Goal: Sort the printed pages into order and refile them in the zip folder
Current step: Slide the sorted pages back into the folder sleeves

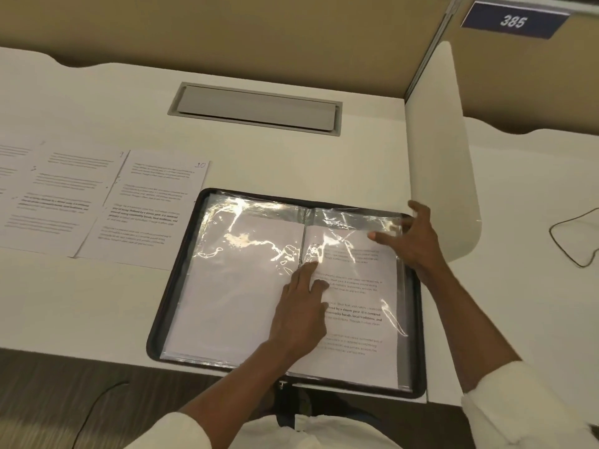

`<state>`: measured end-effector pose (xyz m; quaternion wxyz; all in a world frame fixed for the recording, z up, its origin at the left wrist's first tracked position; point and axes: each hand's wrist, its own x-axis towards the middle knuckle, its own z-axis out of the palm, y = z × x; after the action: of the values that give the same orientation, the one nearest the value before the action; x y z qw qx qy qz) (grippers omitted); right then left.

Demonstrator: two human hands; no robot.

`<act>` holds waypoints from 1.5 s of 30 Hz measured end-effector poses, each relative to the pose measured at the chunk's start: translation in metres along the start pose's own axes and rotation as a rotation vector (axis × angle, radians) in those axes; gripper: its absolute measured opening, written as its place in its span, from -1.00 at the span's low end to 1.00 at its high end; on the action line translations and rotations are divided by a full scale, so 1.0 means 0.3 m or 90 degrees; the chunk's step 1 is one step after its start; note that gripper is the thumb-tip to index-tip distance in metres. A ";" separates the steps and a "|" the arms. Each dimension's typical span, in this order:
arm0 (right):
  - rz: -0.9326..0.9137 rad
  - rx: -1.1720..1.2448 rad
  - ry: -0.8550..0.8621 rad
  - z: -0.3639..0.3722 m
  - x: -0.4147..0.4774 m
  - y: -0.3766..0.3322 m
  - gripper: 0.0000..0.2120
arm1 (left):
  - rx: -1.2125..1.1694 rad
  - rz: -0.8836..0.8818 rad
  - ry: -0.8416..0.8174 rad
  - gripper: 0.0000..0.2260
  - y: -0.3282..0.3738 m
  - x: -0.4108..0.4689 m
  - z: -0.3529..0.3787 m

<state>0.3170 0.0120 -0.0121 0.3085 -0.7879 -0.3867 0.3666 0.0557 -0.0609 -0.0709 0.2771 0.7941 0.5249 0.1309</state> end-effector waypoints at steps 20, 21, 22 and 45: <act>-0.126 0.232 -0.348 0.105 -0.493 -0.072 -0.43 | -0.392 -0.233 -0.008 -0.29 0.140 -0.051 -0.341; -0.145 0.239 -0.371 0.142 -0.495 -0.091 -0.33 | -0.388 -0.243 -0.016 -0.28 0.140 -0.053 -0.375; -0.154 0.239 -0.389 0.176 -0.498 -0.111 -0.27 | -0.378 -0.258 -0.024 -0.26 0.134 -0.054 -0.409; -0.505 -0.354 -0.425 0.591 -0.349 0.009 -0.40 | 0.078 -0.648 0.111 -0.68 -0.390 -0.019 -0.467</act>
<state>0.1280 -0.0408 -0.0747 0.0657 -0.4761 -0.8100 0.3361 -0.1056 0.0109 -0.0243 0.2138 0.4390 0.8726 0.0141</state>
